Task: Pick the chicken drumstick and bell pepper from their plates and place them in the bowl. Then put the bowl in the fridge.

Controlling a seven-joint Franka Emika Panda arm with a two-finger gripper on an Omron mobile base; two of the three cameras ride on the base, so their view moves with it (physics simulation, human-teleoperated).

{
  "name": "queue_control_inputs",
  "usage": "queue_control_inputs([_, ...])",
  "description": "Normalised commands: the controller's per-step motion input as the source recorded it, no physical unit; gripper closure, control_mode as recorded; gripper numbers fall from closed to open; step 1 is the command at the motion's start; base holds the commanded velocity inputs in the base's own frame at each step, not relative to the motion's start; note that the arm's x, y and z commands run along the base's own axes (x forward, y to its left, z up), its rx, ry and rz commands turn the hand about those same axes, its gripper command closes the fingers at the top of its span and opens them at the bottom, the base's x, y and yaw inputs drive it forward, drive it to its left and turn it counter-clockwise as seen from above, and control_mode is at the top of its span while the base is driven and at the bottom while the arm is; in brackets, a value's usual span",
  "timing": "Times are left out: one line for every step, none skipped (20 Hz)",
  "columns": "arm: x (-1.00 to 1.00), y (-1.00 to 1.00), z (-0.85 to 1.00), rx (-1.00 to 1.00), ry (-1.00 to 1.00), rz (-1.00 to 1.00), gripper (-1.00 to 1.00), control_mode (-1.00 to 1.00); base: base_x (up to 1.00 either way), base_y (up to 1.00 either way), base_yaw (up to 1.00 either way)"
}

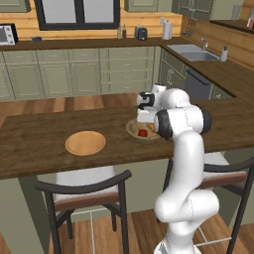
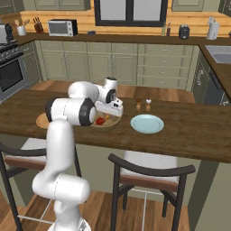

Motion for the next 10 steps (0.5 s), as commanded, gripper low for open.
queue_control_inputs([0.02,-0.12,-0.24,-0.01,0.04,-0.03,1.00,-1.00,0.00,0.00,0.00])
queue_control_inputs([0.00,-0.03,-0.26,-0.03,0.04,-0.02,1.00,-1.00,0.00,0.00,0.00])
queue_control_inputs([0.00,0.00,-0.26,-0.04,0.03,-0.01,1.00,-1.00,0.00,0.00,0.00])
queue_control_inputs([0.00,0.00,-0.29,-0.04,0.05,-0.01,1.00,-1.00,0.00,0.00,0.00])
queue_control_inputs([0.00,0.00,-0.39,-0.05,0.06,-0.01,1.00,-1.00,0.00,0.00,0.00])
queue_control_inputs([0.00,0.13,-0.41,-0.06,0.07,0.00,-1.00,-1.00,0.00,0.00,0.00])
queue_control_inputs([0.00,0.23,-0.49,-0.07,0.12,0.00,-1.00,-1.00,0.00,0.00,0.00])
queue_control_inputs([0.00,0.04,-0.36,-0.07,0.11,0.00,-1.00,-1.00,0.00,0.00,0.00])
queue_control_inputs([0.00,0.00,-0.24,-0.03,0.09,0.00,-1.00,-1.00,0.00,0.00,0.00])
queue_control_inputs([0.00,0.00,-0.16,-0.03,0.07,0.00,-1.00,-1.00,0.00,0.00,0.00])
